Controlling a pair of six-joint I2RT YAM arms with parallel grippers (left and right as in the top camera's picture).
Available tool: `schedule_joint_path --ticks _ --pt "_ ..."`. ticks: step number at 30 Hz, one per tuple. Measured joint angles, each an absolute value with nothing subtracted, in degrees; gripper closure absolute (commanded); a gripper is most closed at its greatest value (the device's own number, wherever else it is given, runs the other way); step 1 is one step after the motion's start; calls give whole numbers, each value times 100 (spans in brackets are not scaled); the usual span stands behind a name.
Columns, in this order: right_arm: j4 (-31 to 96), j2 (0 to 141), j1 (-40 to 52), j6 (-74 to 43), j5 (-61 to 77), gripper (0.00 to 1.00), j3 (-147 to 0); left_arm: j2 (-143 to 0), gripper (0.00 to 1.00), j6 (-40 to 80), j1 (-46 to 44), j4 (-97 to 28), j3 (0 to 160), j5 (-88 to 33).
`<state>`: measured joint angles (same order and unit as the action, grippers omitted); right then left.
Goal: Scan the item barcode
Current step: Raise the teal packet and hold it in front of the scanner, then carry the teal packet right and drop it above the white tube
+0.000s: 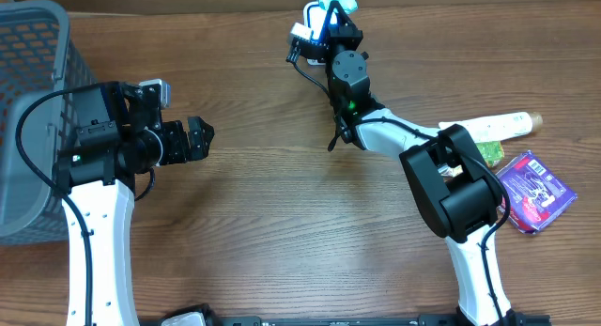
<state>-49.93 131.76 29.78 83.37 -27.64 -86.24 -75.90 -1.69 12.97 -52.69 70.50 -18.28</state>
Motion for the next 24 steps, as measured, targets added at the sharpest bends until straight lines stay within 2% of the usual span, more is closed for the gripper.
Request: schedule_joint_path --ticks 7,12,19,24 --pt "-4910 13170 3118 8313 -3085 96 -8624 -7590 1 -169 1297 -5269 7050 -1828" --pt "-2985 12842 3288 7889 -3247 96 -8624 -7590 0 -169 1297 -5269 7050 -1826" --pt "40 10884 3411 5424 -3301 96 -8571 -7590 0 -169 1297 -5262 7050 -1828" --pt "2078 8720 3323 2707 -3194 96 -8667 -7590 0 -169 1297 -5269 7050 -1828"
